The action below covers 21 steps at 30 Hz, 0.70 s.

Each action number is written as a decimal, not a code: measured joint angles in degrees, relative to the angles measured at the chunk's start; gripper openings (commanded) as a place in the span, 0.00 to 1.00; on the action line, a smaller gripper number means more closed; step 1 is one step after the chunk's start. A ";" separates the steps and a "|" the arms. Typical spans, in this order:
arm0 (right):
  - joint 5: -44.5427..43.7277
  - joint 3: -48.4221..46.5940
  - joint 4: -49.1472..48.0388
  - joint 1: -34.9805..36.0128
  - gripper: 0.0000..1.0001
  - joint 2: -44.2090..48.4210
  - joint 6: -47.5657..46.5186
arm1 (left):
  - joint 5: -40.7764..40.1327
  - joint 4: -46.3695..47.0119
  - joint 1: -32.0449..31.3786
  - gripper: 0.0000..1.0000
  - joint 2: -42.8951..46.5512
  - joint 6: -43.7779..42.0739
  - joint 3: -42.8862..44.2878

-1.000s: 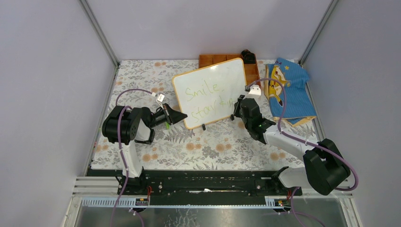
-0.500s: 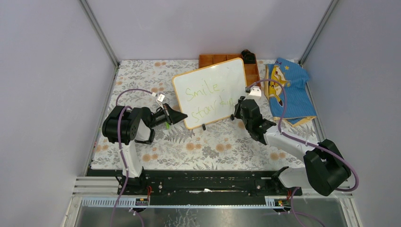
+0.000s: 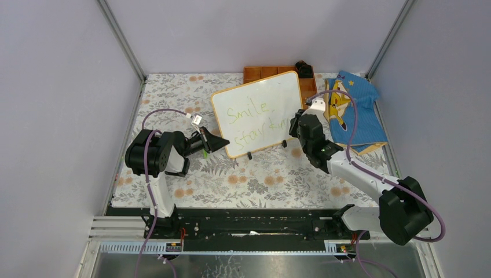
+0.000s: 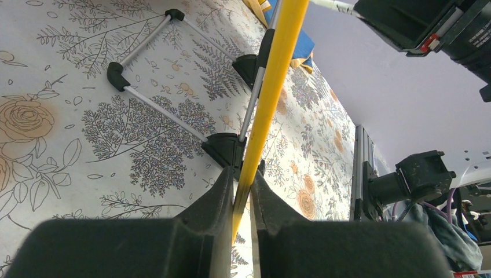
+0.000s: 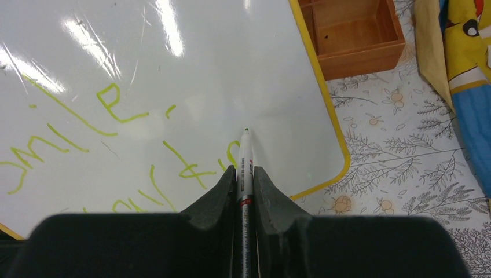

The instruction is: Write a sentence on the whiteboard

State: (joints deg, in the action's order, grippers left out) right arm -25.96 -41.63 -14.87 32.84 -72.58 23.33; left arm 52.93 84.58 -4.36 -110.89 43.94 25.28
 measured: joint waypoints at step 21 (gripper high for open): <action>1.62 -3.45 -1.31 -3.39 0.00 -2.45 -0.15 | 0.00 -0.22 0.00 0.00 0.07 -0.04 0.00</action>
State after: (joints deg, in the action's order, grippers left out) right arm -24.34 -45.08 -16.19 29.45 -75.02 23.18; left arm 52.93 84.36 -4.36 -110.83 43.90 25.28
